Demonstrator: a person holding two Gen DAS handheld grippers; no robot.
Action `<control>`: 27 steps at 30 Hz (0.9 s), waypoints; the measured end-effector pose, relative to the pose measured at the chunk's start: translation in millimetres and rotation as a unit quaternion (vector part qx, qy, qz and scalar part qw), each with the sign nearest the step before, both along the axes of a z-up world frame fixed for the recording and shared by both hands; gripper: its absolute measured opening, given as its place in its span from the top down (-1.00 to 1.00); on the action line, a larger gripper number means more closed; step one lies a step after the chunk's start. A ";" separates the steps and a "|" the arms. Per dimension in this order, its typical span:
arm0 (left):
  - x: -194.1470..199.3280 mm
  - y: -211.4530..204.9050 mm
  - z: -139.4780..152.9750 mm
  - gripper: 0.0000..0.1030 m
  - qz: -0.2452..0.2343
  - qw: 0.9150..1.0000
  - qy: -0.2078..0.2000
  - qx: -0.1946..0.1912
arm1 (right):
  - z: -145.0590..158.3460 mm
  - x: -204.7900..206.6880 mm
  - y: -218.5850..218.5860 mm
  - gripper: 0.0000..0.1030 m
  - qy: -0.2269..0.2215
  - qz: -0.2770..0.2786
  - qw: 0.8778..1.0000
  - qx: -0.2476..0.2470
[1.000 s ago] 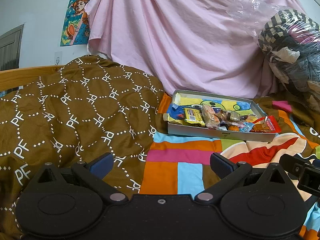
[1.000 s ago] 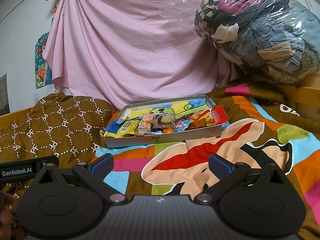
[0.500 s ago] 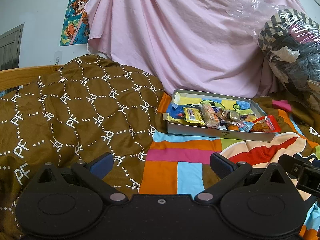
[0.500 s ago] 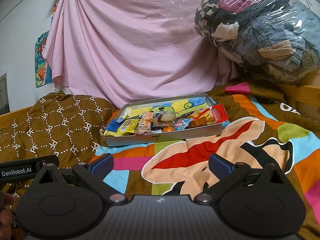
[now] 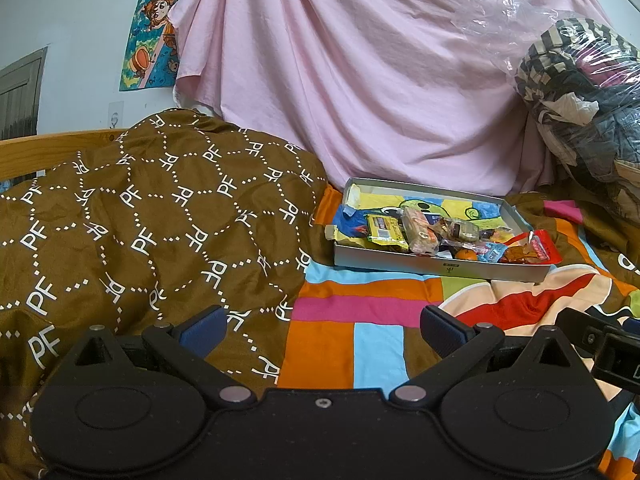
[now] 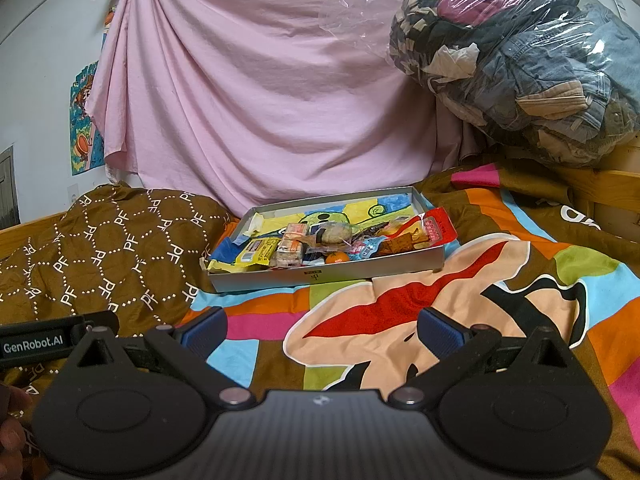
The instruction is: Organize snacks
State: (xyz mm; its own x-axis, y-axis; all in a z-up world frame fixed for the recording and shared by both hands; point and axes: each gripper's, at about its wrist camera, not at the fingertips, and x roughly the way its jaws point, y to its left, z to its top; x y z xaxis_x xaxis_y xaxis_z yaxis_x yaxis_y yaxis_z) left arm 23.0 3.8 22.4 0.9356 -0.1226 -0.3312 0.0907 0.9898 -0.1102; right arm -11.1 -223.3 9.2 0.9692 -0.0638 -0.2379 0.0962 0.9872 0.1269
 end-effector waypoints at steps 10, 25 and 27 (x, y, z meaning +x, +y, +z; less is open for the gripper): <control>-4.7 -3.7 -2.9 -0.99 0.014 1.000 0.007 0.007 | -0.2 0.0 0.5 -1.00 0.001 0.000 1.000 0.000; -5.3 -5.2 -0.5 -0.99 0.013 1.000 0.005 0.015 | -2.3 0.8 0.8 -1.00 0.003 0.002 1.000 -0.001; -5.3 -5.2 -0.7 -0.99 0.014 1.000 0.006 0.015 | -2.1 1.0 0.6 -1.00 0.003 0.002 1.000 -0.001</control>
State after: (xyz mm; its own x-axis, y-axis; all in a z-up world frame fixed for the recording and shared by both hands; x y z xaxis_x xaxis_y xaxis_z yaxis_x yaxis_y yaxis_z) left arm 17.7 -1.4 21.8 0.9346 -0.0871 -0.3448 0.0625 0.9947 -0.0818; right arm -10.0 -222.6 7.2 0.9679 -0.0605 -0.2438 0.0932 0.9878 0.1249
